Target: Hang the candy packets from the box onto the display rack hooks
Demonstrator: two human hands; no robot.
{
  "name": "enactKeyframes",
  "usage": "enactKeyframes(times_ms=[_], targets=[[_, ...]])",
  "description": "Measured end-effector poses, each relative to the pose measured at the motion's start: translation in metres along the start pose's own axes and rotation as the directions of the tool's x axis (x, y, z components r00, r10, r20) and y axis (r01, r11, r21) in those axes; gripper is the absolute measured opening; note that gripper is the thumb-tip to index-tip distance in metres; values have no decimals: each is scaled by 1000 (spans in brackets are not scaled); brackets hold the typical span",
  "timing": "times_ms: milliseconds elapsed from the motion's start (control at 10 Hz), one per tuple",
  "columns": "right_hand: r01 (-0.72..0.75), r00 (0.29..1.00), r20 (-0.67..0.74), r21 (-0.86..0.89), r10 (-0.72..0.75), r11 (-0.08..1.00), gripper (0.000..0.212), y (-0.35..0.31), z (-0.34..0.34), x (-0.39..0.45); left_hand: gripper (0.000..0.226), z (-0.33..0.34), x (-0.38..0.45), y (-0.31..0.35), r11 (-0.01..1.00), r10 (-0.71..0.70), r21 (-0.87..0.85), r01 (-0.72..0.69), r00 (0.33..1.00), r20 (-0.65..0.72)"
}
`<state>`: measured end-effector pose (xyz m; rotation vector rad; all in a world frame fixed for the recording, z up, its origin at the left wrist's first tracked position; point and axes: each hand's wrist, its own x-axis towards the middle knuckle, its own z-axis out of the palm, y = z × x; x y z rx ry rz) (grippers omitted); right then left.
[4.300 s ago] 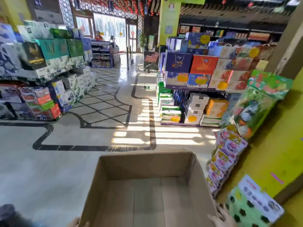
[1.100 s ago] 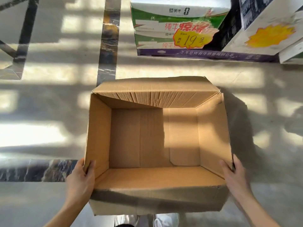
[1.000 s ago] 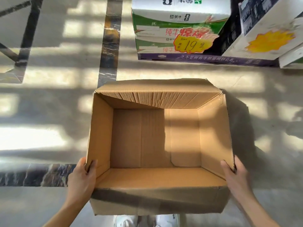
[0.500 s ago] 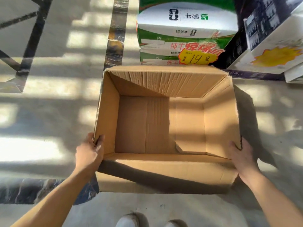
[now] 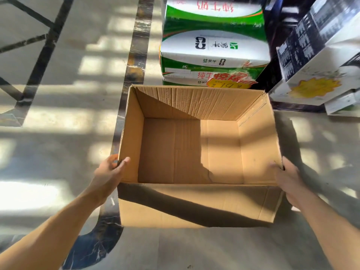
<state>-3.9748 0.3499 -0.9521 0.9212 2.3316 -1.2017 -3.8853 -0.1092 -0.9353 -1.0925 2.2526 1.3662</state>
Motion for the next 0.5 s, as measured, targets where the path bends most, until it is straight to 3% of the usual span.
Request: enactKeyframes(times_ms=[200,300,500], targets=[[110,994,21,59,-111,992,47,-15,-9,-4,73,-2,4,20,992,-11,-125,23,995,95],[122,992,14,39,-122,992,61,-26,-17,-20,82,-9,-6,29,995,6,-95,3,995,101],[114,993,14,-7,-114,993,61,-77,-52,-77,83,-31,-59,84,981,159,101,-166,984,76]])
